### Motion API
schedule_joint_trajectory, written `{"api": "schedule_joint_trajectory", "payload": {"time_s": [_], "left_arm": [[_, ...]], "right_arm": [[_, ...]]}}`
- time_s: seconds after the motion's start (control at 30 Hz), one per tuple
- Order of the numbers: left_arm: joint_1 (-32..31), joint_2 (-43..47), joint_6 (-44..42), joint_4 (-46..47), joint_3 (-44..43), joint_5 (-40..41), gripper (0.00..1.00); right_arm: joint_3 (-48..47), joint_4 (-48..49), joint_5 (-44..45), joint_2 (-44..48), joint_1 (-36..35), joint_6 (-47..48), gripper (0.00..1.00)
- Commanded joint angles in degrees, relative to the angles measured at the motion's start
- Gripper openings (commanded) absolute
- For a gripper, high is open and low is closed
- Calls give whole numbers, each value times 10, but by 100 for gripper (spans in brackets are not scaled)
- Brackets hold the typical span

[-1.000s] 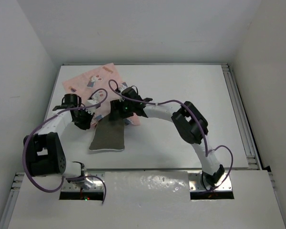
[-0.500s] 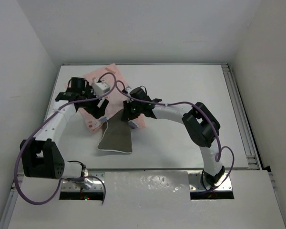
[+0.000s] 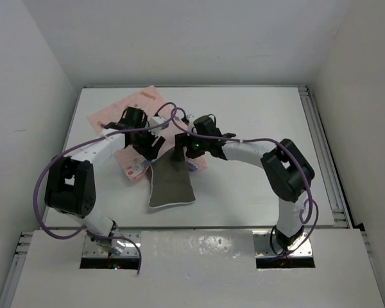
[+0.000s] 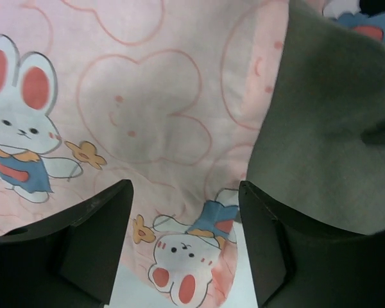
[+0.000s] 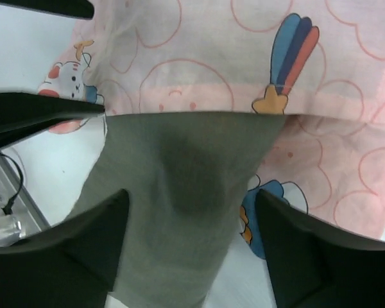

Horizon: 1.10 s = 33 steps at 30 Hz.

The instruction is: Put the pillow into the pillowcase

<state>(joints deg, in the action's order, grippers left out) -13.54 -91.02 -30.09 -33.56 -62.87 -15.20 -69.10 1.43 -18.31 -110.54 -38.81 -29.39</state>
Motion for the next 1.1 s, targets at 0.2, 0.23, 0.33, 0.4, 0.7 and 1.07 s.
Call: {"api": "schedule_joint_trajectory", "payload": {"time_s": [0.2,0.23,0.33,0.4,0.7,1.07], "left_arm": [[-51,-14,7,75,3,6,70],[-54,-17,6,81,5,9,70],[-61,-28,4,89,9,14,70],[-63,-29,9,98,11,26,65],[-73,-20,17,85,1,54,10],[-76,-12,42,-34,-121,33,7]], "right_arm": [[117,77,171,119,-40,11,99],[132,98,193,126,-50,10,99],[174,152,197,140,-72,8,99],[185,181,192,130,-84,10,99],[157,212,163,51,-102,-47,91],[126,219,120,69,-101,-13,0]]}}
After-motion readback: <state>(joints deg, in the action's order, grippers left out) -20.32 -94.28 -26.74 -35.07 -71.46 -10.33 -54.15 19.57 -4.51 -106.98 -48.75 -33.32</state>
